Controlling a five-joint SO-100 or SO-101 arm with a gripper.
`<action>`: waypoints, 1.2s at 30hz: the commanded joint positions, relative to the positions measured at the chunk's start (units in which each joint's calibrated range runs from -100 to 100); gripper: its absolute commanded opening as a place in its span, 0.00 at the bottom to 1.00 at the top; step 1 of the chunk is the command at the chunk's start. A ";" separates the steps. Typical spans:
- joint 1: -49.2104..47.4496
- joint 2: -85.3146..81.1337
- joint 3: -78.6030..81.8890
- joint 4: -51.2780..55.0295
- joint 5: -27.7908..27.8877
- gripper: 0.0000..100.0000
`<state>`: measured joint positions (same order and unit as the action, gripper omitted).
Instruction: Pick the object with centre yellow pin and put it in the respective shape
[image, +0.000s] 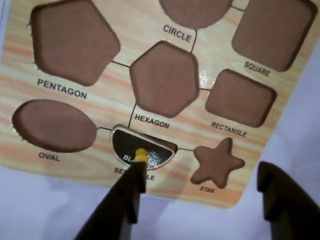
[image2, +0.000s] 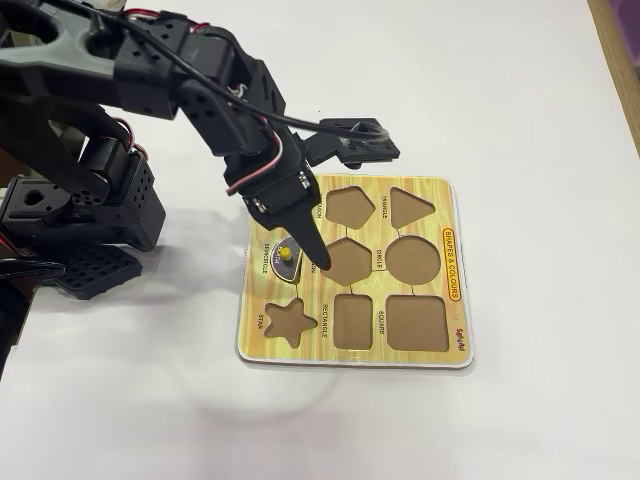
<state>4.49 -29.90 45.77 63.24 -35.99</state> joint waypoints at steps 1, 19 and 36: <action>-0.68 -3.83 -0.36 -0.06 -4.76 0.25; -0.78 -20.48 6.92 -0.06 -15.22 0.25; -0.68 -47.76 29.59 -0.06 -18.46 0.25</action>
<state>3.46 -74.57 74.82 63.32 -54.34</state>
